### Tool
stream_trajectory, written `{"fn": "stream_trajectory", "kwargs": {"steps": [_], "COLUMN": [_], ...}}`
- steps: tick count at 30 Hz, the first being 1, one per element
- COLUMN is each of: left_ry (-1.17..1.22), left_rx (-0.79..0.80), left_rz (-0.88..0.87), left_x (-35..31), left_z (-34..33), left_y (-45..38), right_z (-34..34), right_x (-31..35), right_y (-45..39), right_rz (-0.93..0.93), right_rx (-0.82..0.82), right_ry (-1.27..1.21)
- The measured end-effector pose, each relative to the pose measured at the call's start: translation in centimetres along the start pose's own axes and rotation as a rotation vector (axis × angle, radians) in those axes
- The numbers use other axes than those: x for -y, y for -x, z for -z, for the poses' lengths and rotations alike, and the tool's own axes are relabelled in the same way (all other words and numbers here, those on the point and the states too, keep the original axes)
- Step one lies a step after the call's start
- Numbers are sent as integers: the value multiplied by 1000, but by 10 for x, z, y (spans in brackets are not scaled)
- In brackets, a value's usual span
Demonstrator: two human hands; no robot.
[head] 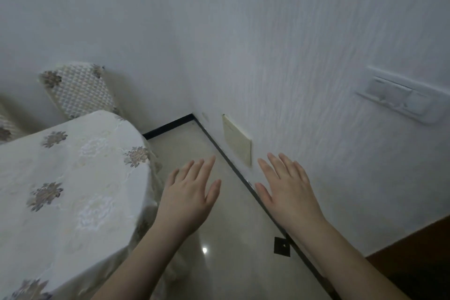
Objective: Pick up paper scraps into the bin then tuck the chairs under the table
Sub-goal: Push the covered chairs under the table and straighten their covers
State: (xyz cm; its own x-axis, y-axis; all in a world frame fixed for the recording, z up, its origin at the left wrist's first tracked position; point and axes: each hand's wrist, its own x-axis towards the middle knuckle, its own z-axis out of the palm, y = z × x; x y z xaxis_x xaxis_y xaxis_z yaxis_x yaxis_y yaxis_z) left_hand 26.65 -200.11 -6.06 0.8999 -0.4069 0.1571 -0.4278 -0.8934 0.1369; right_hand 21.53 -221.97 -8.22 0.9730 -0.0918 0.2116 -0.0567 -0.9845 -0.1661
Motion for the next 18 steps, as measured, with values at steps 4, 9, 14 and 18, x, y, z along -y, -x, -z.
{"fn": "stream_trajectory", "kwargs": {"steps": [4,9,14,18], "left_ry": [-45,-87,-117,-131], "left_rx": [-7,-1,-73,-91], "left_rz": [84,162,224,263], "left_x": [12,48,99,151], "left_z": [-8,-19,-31,-38], "left_y": [-29,-61,-104,-144], "right_z": [-16,-37,-62,-78], "right_x": [-3,18,48,78], "right_y": [-48,-105,-181,-245], "right_rz": [55,162,250,316], "right_rx": [35,74,78,85], "right_ry": [-27,-64,-51,-2]}}
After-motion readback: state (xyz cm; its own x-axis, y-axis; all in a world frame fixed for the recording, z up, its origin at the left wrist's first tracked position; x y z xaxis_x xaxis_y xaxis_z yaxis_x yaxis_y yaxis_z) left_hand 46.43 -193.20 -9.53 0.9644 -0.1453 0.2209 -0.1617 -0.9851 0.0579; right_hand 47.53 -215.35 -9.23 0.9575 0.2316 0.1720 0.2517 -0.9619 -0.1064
